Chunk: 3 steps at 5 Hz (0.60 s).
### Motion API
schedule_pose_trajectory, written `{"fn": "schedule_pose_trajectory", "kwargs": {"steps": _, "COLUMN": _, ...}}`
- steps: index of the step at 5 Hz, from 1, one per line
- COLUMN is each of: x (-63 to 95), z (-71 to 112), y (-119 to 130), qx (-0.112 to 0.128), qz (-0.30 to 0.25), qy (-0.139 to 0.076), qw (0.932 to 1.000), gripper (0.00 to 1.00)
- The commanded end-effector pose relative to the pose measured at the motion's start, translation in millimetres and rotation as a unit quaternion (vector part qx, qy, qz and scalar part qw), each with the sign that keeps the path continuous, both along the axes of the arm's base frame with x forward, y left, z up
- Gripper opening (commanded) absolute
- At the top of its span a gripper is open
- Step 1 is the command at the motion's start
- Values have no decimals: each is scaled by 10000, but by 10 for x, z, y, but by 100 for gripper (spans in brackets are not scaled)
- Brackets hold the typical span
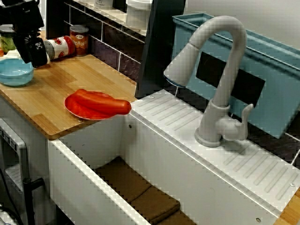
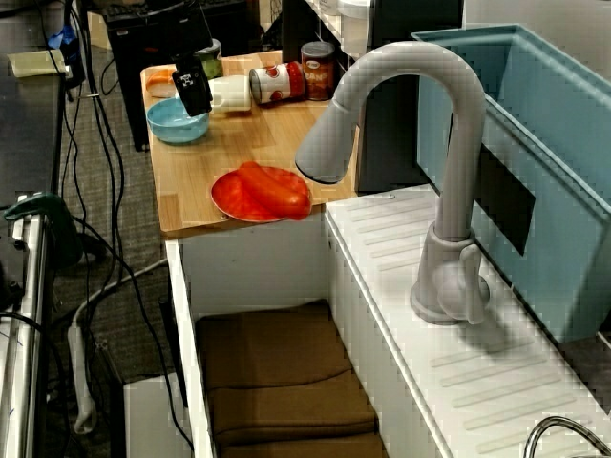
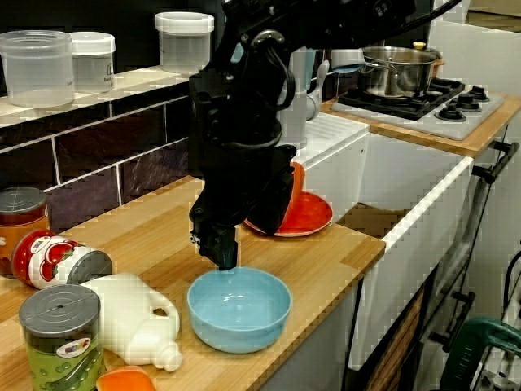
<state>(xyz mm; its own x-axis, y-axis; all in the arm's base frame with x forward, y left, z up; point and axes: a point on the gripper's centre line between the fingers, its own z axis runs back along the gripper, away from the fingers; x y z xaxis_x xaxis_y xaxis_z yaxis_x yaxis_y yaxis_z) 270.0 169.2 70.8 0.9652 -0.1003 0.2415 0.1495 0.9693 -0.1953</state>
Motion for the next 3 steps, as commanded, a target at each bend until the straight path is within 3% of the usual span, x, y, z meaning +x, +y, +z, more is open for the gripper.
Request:
{"fn": "schedule_pose_trajectory", "kwargs": {"steps": 1, "x": -41, "z": 126, "y": 137, "qx": 166, "qz": 53, "qy": -103, "qw": 9998, "gripper": 100}}
{"fn": "schedule_pose_trajectory", "kwargs": {"steps": 3, "x": -91, "z": 72, "y": 156, "qx": 203, "qz": 68, "qy": -8, "qw": 9998, "gripper": 100}}
